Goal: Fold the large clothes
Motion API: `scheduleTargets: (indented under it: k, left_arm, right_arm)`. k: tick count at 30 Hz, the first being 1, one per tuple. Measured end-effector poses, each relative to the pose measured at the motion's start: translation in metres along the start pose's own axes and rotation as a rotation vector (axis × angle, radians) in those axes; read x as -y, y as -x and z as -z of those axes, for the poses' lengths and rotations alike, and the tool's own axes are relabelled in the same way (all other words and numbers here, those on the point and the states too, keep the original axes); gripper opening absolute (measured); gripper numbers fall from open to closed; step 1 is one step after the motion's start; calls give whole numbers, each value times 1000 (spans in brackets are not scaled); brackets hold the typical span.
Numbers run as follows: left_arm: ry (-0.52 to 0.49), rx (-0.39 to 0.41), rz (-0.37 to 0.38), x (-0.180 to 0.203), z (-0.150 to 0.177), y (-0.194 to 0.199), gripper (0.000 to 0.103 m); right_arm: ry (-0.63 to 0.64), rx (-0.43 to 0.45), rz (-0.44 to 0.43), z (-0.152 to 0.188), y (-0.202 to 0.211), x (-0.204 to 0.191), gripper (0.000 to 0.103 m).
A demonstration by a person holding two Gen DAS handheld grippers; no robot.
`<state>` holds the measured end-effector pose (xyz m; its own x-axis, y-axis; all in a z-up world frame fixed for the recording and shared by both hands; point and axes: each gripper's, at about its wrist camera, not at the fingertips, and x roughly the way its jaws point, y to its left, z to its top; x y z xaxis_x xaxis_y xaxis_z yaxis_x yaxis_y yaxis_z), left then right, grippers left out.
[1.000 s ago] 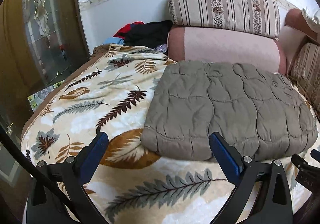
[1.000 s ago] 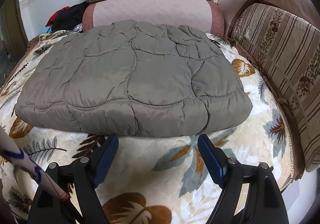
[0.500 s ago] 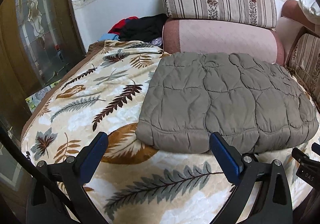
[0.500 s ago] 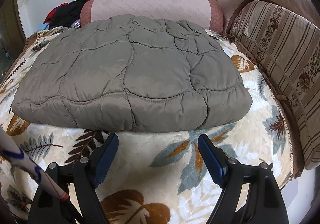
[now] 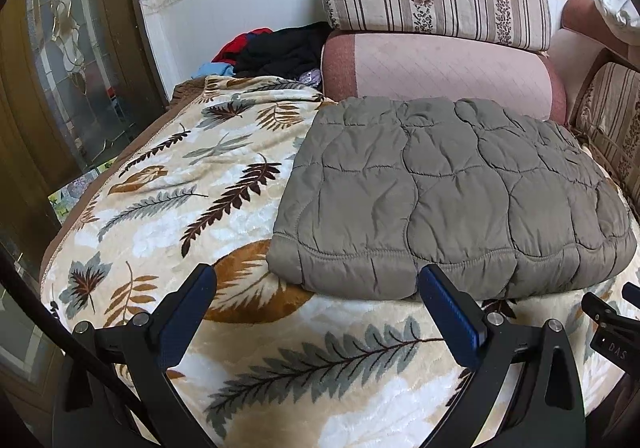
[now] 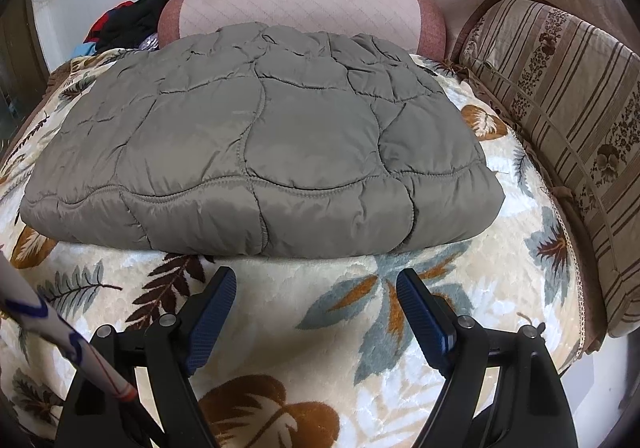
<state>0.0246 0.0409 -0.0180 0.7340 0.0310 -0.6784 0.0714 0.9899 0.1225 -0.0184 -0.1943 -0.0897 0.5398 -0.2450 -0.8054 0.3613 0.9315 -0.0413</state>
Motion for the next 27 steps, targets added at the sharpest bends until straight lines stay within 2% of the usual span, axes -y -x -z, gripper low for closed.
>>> scheduleTargets:
  k: [16,23,27]
  left_arm:
    - [6,-20,6,0,1,-1,101]
    - [31,14,1,-6,0,8,101]
    - [41,62,-38,-8,-1,19,101]
  right_arm:
    - [16,-19,42,2,-2,-1,88]
    - [34,1,105,3,3,2,88]
    - [30,11,118,3,7,7,89]
